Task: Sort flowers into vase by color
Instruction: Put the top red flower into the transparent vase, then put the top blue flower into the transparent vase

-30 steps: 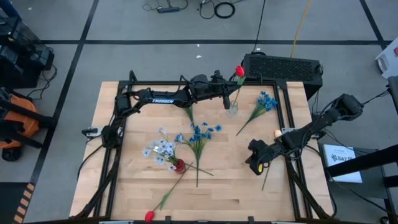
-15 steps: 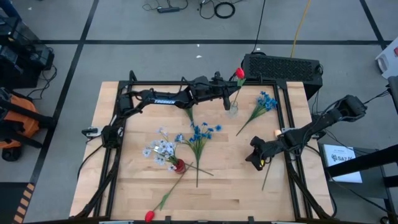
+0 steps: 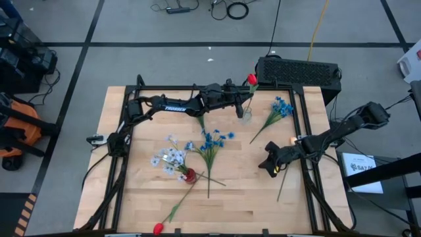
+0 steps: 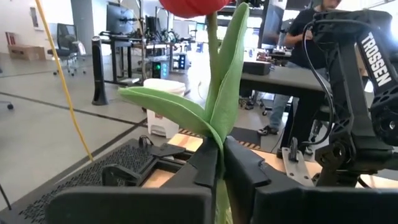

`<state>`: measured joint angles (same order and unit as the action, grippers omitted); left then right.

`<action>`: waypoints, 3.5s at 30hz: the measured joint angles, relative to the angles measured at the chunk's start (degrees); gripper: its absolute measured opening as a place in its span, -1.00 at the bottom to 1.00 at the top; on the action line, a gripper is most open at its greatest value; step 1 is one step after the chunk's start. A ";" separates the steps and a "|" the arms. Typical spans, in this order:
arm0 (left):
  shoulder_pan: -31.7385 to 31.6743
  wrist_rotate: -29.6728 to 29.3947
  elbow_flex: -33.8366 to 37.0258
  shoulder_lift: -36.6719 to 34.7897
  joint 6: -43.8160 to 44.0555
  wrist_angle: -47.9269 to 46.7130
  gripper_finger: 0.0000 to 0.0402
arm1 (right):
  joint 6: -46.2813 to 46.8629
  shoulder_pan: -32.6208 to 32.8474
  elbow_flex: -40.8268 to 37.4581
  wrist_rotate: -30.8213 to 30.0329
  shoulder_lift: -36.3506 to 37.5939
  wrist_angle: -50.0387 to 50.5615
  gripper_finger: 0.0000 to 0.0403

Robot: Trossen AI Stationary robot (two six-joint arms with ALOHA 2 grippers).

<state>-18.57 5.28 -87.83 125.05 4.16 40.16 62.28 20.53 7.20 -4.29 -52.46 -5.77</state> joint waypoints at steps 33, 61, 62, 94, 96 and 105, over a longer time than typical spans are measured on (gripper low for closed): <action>-0.58 -10.77 -2.47 -28.53 -3.39 -52.50 -0.40 | 1.40 0.24 0.00 1.19 0.98 -0.97 -1.00; -5.57 -7.34 48.80 -74.18 -1.48 -44.99 -0.40 | 3.01 -2.23 25.73 -18.42 -5.44 21.93 -1.00; -6.36 -7.33 50.14 -75.72 -1.52 -44.81 -0.40 | 2.97 -2.59 27.86 -18.40 -6.65 23.77 -1.00; -21.53 18.69 60.11 -84.96 -1.46 -46.87 -0.40 | 47.51 -18.06 38.48 -11.89 -17.18 67.17 -0.70; -21.53 18.73 60.11 -84.96 -1.46 -46.88 -0.40 | 48.57 -19.25 35.28 -11.91 -15.77 64.00 -0.61; -21.54 18.73 60.11 -84.96 0.35 -47.04 -0.40 | 42.91 -27.48 31.92 -16.10 -14.59 62.02 -0.12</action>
<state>-40.11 24.01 -27.73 40.10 4.51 -6.88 105.19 -6.95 39.13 -20.40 -67.05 56.25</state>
